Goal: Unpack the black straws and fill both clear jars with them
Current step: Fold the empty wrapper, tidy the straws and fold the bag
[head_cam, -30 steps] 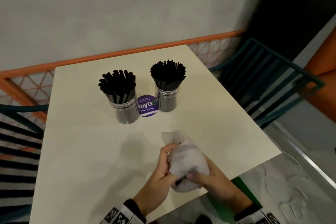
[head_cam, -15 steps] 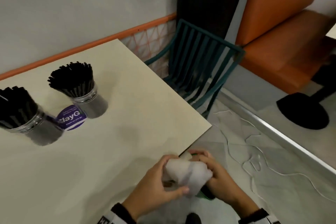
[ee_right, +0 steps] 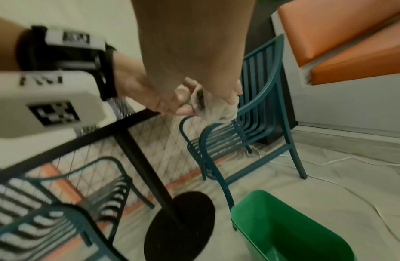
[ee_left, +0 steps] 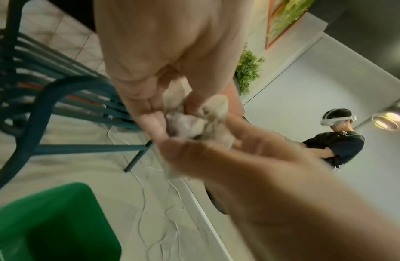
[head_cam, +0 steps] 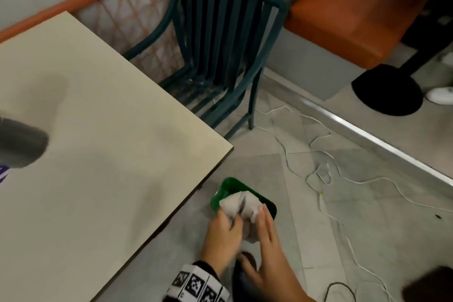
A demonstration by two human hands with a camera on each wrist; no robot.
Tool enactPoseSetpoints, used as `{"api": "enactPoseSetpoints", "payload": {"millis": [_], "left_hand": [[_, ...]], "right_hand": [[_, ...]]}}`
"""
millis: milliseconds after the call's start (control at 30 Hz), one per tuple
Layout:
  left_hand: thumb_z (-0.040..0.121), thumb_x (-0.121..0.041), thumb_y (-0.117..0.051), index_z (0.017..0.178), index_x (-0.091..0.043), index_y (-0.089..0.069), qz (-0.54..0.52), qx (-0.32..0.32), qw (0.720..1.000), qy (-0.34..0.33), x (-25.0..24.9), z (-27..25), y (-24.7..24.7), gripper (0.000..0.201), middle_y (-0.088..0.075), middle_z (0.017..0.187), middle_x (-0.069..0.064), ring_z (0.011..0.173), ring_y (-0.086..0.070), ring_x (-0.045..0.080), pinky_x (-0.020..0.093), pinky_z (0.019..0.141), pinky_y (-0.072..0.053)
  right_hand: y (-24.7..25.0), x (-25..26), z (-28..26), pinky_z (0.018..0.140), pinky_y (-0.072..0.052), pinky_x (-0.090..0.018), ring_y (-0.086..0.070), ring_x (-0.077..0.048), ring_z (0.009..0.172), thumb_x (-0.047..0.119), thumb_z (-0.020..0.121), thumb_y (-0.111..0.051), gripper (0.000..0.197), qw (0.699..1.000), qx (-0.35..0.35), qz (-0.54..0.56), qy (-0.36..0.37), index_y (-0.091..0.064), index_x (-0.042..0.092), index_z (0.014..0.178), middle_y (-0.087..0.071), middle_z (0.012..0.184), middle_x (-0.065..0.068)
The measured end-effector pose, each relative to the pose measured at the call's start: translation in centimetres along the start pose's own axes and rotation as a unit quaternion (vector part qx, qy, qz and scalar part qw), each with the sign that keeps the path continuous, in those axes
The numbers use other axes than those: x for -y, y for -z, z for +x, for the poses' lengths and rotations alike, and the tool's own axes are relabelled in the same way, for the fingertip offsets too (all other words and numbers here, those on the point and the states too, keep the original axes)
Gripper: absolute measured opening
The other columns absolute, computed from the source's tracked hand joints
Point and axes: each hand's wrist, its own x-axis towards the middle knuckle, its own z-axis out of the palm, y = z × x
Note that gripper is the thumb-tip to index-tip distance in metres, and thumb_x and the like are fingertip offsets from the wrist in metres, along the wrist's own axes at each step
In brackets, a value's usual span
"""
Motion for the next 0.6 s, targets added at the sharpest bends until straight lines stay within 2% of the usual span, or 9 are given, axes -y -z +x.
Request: {"api": "enactPoseSetpoints", "payload": {"millis": [67,133,233,267,333,433,467,533,600], "left_hand": [[0.092,-0.029,-0.041,0.12,-0.021,-0.046,-0.011,0.066,0.996,0.051,1.2,0.3,-1.0,0.029,-0.058,0.1,-0.008,0.101,-0.057,0.014,0.027,0.088,-0.046],[0.093,-0.033,-0.037,0.123,-0.028,-0.041,0.043,0.124,0.991,0.003,2.7,0.6,-1.7,0.03,-0.055,0.104,-0.011,0.103,-0.053,0.012,0.032,0.096,-0.043],[0.094,-0.037,-0.034,0.112,-0.041,-0.044,0.13,0.183,0.973,-0.047,5.9,2.1,-1.9,0.021,-0.051,0.121,-0.006,0.113,-0.047,0.013,0.032,0.105,-0.034],[0.094,-0.038,-0.035,0.106,-0.041,-0.048,0.159,0.205,0.964,-0.049,6.6,2.8,-1.8,0.018,-0.05,0.128,-0.004,0.12,-0.045,0.014,0.036,0.11,-0.03],[0.095,-0.04,-0.032,0.113,-0.037,-0.051,0.196,0.224,0.954,-0.027,9.2,4.2,-1.9,0.026,-0.048,0.134,-0.002,0.127,-0.041,0.016,0.039,0.113,-0.025],[0.095,-0.031,-0.032,0.112,-0.025,-0.05,0.266,0.11,0.953,-0.092,11.5,6.4,-1.2,0.025,-0.057,0.113,-0.001,0.105,-0.058,0.014,0.031,0.089,-0.048],[0.095,-0.033,-0.034,0.109,-0.026,-0.048,0.272,0.107,0.954,-0.07,12.0,7.0,-0.9,0.021,-0.055,0.111,-0.004,0.102,-0.057,0.013,0.028,0.086,-0.046],[0.094,-0.039,-0.036,0.12,-0.028,-0.043,0.285,0.104,0.953,-0.02,14.3,8.2,0.0,0.029,-0.048,0.125,-0.008,0.113,-0.051,0.011,0.027,0.093,-0.039],[0.094,-0.039,-0.037,0.128,-0.031,-0.038,0.305,0.087,0.948,0.001,17.2,9.7,1.2,0.035,-0.044,0.135,-0.011,0.119,-0.049,0.01,0.027,0.097,-0.038]], "right_hand": [[-1.1,-2.8,0.5,0.109,0.004,-0.003,0.015,0.008,0.138,0.073,0.076,-0.041,0.095,0.999,0.015,-0.012,-0.029,0.024,0.04,0.137,0.018,0.155,0.009],[-2.0,-4.8,1.2,0.109,0.003,-0.002,0.01,0.011,0.138,0.078,0.073,-0.032,0.098,0.998,0.034,-0.007,-0.054,0.019,0.031,0.142,0.009,0.154,0.006],[-3.2,-7.7,2.3,0.105,-0.007,0.002,-0.009,0.016,0.135,0.081,0.071,-0.028,0.099,0.995,0.059,0.013,-0.083,-0.009,0.018,0.145,-0.011,0.15,0.012],[-3.5,-8.6,2.8,0.105,-0.012,0.002,-0.019,0.011,0.135,0.08,0.072,-0.029,0.096,0.994,0.067,0.006,-0.083,-0.019,0.018,0.144,-0.02,0.149,0.011],[-4.3,-10.3,4.0,0.106,-0.025,-0.004,-0.034,0.003,0.128,0.068,0.079,-0.039,0.074,0.994,0.082,-0.01,-0.074,-0.036,0.024,0.138,-0.036,0.14,0.007],[-6.1,-13.2,6.4,0.1,-0.027,-0.002,-0.039,0.002,0.114,0.048,0.087,-0.051,0.054,0.992,0.104,-0.057,-0.05,-0.045,0.021,0.133,-0.038,0.125,0.007],[-6.9,-14.7,7.4,0.098,-0.029,-0.004,-0.043,-0.004,0.111,0.041,0.087,-0.055,0.051,0.99,0.1,-0.084,-0.046,-0.047,0.018,0.132,-0.041,0.123,0.003],[-8.5,-18.3,9.4,0.093,-0.041,-0.018,-0.055,-0.018,0.104,0.03,0.083,-0.062,0.047,0.986,0.08,-0.132,-0.067,-0.053,0.011,0.125,-0.055,0.117,-0.009],[-9.8,-21.7,11.5,0.074,-0.052,-0.036,-0.064,-0.031,0.087,0.024,0.077,-0.069,0.036,0.97,0.055,-0.198,-0.129,-0.054,0.008,0.107,-0.065,0.1,-0.015]]}}
